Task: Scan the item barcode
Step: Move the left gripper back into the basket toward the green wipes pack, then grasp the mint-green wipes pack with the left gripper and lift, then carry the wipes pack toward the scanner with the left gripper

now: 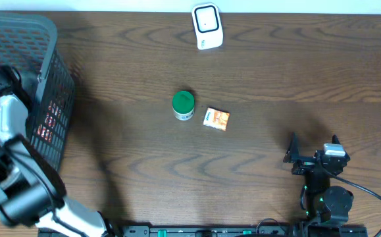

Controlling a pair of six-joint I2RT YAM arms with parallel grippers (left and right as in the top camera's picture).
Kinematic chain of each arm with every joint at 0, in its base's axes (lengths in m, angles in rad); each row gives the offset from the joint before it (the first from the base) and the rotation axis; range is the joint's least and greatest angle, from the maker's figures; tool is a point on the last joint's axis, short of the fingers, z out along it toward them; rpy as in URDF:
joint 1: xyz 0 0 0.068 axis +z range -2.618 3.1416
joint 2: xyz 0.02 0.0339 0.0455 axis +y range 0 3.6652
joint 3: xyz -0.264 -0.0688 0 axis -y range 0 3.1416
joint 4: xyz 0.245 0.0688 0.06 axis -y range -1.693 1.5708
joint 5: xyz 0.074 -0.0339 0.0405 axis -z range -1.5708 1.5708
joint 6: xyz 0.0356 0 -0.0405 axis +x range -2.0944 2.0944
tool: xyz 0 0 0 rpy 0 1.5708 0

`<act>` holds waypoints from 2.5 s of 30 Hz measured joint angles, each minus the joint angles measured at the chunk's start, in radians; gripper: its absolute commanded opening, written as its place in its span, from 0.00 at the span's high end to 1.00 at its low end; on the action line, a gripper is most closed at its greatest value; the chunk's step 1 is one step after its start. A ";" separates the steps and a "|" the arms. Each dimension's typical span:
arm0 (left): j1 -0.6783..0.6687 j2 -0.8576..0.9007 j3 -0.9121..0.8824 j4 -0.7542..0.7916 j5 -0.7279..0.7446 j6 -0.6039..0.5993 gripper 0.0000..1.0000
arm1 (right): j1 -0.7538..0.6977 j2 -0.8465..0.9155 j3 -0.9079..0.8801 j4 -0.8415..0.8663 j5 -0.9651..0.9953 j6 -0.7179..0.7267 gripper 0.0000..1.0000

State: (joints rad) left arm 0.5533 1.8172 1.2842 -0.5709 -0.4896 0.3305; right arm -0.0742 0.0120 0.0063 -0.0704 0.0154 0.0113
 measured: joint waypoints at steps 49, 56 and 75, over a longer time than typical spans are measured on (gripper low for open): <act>-0.716 -0.299 0.000 0.049 1.837 -0.169 0.92 | 0.000 0.000 0.000 0.000 0.000 0.000 0.01; -0.898 -0.130 0.000 0.119 1.856 -0.095 0.93 | 0.000 0.000 0.000 0.000 0.000 0.000 0.01; -0.975 0.003 0.000 0.180 2.014 -0.008 0.92 | 0.000 0.000 0.000 0.000 0.000 0.000 0.01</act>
State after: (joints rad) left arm -0.4213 1.8198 1.2839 -0.3908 1.5246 0.3229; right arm -0.0742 0.0120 0.0063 -0.0704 0.0154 0.0113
